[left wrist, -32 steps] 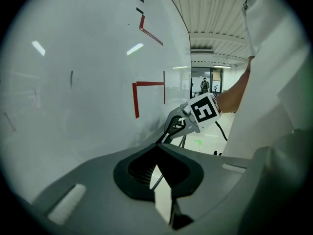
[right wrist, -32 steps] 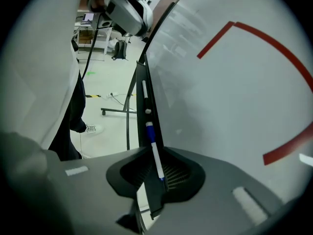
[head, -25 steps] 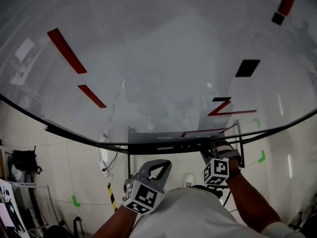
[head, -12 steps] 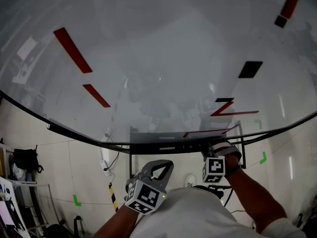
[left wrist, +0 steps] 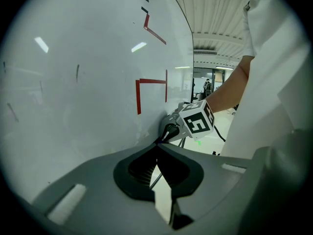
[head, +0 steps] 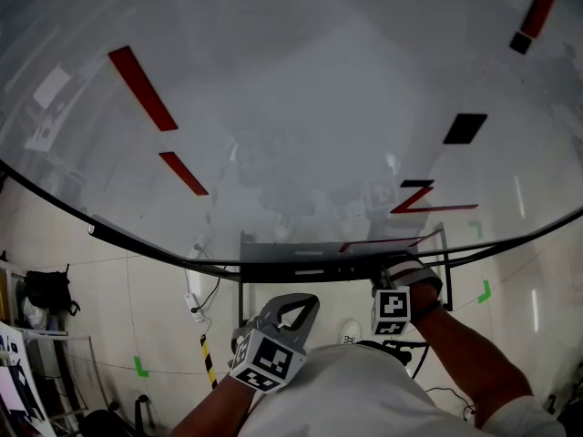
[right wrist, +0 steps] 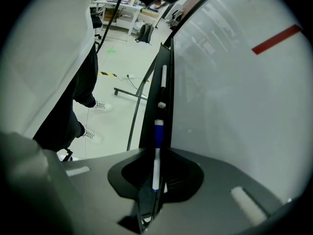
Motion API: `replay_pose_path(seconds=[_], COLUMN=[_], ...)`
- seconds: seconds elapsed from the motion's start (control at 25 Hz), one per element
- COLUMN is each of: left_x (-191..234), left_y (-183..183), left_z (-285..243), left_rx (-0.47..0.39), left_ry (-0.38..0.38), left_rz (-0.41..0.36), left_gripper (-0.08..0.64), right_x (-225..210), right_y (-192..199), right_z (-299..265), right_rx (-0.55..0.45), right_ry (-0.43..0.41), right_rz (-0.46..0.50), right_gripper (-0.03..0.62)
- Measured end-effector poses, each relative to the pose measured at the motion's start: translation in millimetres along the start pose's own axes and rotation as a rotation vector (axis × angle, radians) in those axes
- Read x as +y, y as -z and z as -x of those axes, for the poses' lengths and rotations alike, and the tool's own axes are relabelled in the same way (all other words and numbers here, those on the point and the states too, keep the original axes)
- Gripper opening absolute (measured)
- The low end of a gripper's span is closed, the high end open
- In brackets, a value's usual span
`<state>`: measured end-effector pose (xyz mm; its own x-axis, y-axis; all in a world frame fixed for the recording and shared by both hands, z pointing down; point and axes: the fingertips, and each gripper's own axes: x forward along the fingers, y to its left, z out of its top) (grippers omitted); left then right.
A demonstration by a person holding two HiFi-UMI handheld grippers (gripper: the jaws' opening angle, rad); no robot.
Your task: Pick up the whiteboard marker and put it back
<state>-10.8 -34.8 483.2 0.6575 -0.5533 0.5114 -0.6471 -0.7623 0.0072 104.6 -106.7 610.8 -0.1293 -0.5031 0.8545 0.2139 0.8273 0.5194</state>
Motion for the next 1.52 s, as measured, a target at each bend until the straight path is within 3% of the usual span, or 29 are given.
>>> replay_pose_path(seconds=[0.36, 0.6, 0.84, 1.16, 1.4, 1.52], left_x=[0.1, 0.8, 1.5, -0.9, 8.3, 8.1], left_y=[-0.5, -1.7, -2.3, -6.1, -10.3, -15.1], left_z=[1.2, 2.7, 2.1, 2.7, 5.3, 4.4], left_rx=[-0.005, -0.019, -0.025, -0.024, -0.027, -0.039], left_ry=[0.000, -0.002, 0.000, 0.004, -0.018, -0.013], left_rz=[0.002, 0.019, 0.036, 0.016, 0.004, 0.016], left_gripper=[0.017, 0.017, 0.017, 0.017, 0.017, 0.017], right_x=[3.5, -1.4, -8.6, -19.6, -35.4, -40.1], right_y=[0.4, 0.3, -12.1, -15.6, -25.2, -27.1], right_z=[-1.9, 7.6, 30.7, 61.5, 98.5, 111.3], right_rx=[-0.007, -0.012, -0.059, -0.153, -0.344, -0.424], right_ry=[-0.031, 0.009, 0.033, 0.063, 0.051, 0.050], right_rz=[-0.036, 0.005, -0.056, -0.239, -0.544, -0.648], right_gripper=[0.026, 0.031, 0.031, 0.032, 0.032, 0.032])
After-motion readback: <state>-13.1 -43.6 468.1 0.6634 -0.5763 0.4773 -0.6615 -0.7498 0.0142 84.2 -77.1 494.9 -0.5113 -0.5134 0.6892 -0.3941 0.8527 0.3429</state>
